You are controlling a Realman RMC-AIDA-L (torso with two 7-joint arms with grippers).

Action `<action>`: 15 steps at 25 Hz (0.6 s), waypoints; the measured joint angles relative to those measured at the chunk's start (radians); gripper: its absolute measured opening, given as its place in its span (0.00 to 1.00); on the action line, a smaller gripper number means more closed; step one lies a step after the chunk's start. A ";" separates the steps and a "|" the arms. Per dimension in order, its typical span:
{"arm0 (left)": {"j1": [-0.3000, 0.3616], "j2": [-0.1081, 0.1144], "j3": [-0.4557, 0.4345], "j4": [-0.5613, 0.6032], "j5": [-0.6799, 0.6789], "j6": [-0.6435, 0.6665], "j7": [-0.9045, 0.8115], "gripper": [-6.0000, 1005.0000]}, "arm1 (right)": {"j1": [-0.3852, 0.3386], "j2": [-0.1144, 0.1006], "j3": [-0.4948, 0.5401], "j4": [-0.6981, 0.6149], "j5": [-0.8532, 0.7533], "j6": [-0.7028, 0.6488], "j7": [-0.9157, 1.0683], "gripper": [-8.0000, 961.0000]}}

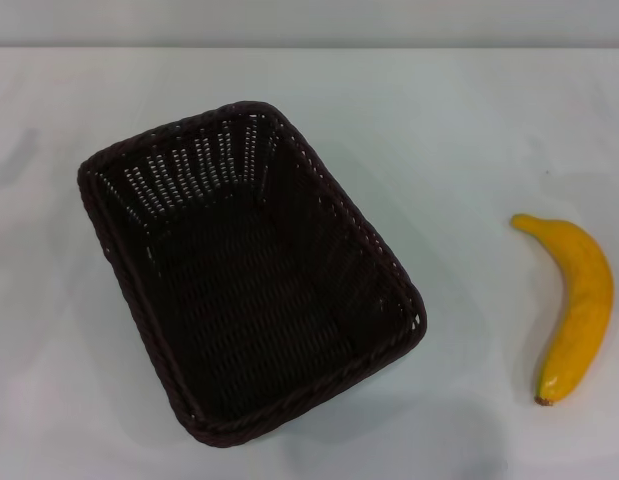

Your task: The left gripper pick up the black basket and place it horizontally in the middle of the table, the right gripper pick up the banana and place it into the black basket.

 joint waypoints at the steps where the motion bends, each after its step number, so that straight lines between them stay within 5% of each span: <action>1: -0.012 0.024 0.007 0.038 0.082 -0.022 -0.083 0.88 | 0.002 0.000 0.000 0.000 0.000 0.001 0.000 0.86; 2: -0.038 0.058 0.010 0.100 0.212 -0.076 -0.187 0.88 | 0.003 -0.001 0.000 0.001 -0.001 0.001 0.000 0.86; 5: -0.077 0.088 0.010 0.162 0.345 -0.135 -0.277 0.88 | 0.004 -0.001 0.000 0.001 -0.001 0.002 0.000 0.86; 9: -0.223 0.149 0.011 0.248 0.667 -0.254 -0.416 0.88 | 0.005 -0.001 -0.003 0.001 -0.002 0.003 0.000 0.86; 15: -0.438 0.170 0.023 0.253 1.003 -0.357 -0.363 0.88 | 0.029 0.003 -0.011 0.007 -0.008 0.002 0.000 0.86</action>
